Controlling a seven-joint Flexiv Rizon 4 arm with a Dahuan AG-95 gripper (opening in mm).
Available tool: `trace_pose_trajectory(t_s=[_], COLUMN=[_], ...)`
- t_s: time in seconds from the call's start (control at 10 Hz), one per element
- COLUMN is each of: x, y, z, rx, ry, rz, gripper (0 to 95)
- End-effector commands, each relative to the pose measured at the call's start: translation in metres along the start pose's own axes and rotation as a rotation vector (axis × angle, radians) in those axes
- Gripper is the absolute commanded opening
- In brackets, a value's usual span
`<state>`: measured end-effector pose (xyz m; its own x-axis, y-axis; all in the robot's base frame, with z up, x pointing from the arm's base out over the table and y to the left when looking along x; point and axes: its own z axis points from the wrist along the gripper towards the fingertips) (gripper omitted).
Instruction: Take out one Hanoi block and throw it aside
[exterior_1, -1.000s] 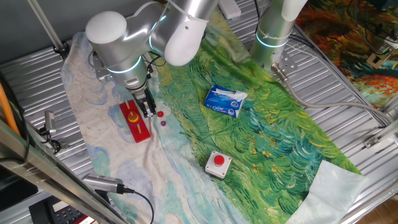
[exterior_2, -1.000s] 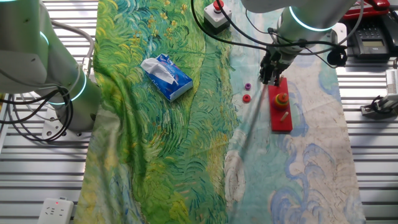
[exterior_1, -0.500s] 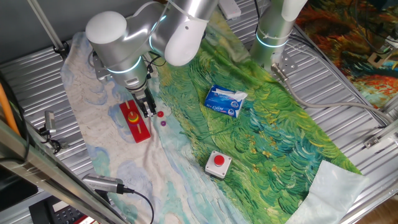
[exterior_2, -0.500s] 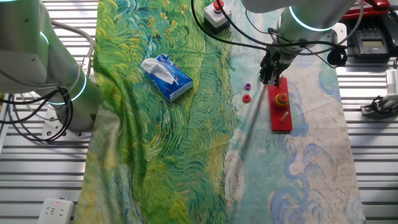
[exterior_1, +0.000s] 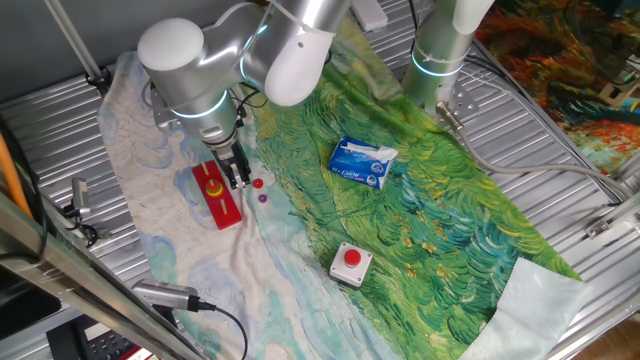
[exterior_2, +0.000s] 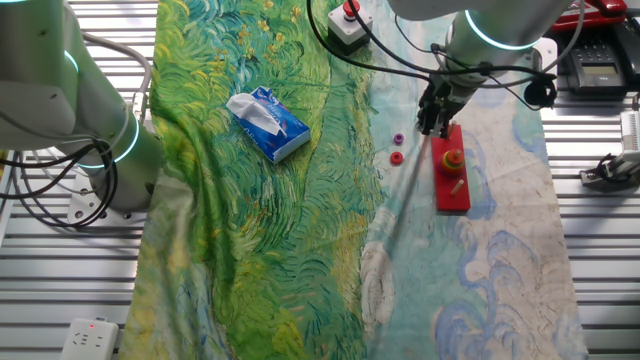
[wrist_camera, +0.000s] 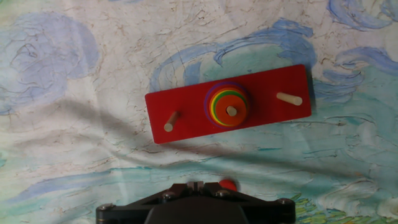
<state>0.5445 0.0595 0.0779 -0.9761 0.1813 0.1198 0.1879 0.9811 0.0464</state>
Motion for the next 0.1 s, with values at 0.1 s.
trace_pose_trajectory(t_s=[0.1], x=[0.0000], y=[-0.0001], z=[0.0001], rx=[0.000], ry=[0.000], rz=[0.003], gripper=[0.0])
